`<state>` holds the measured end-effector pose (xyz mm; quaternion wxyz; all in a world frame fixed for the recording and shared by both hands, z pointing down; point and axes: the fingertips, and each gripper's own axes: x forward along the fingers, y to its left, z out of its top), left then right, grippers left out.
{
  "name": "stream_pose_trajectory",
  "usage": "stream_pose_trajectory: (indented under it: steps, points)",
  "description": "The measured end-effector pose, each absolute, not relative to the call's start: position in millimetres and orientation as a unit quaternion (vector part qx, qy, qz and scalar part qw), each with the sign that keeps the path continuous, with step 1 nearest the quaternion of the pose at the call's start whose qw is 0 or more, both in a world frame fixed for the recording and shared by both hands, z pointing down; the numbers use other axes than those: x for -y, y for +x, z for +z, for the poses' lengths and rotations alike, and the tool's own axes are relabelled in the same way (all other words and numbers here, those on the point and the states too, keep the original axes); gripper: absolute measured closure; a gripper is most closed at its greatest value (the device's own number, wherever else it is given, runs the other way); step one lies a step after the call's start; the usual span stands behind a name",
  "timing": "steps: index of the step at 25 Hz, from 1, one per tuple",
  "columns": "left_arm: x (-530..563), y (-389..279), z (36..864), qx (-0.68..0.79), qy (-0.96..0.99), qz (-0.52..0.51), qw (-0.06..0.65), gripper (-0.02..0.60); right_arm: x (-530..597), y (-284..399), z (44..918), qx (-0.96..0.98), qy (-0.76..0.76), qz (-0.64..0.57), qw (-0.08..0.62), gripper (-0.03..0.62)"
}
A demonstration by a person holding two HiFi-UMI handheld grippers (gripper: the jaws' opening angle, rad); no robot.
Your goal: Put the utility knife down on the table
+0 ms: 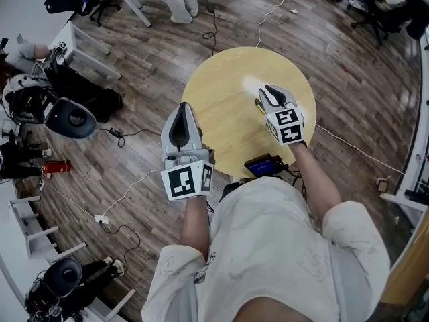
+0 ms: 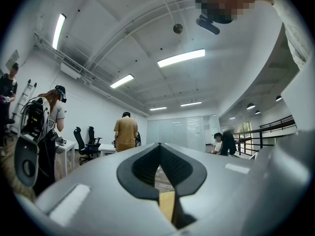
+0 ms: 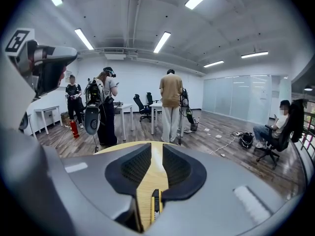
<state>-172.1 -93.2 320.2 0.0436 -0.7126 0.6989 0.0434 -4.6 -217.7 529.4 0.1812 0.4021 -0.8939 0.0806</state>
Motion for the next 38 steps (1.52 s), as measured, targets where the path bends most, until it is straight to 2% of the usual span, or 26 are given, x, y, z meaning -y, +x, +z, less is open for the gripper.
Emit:
stream_pose_trajectory:
  steps: [14, 38]
  points:
    - [95.6, -169.8, 321.8, -0.697, -0.715, 0.042, 0.042, 0.561, 213.5, -3.9, 476.3, 0.902, 0.409, 0.050, 0.130, 0.586]
    - [100.7, -167.3, 323.4, -0.693, -0.719, 0.042, 0.041, 0.561, 192.0, 2.3, 364.3, 0.916, 0.401, -0.003, 0.017, 0.588]
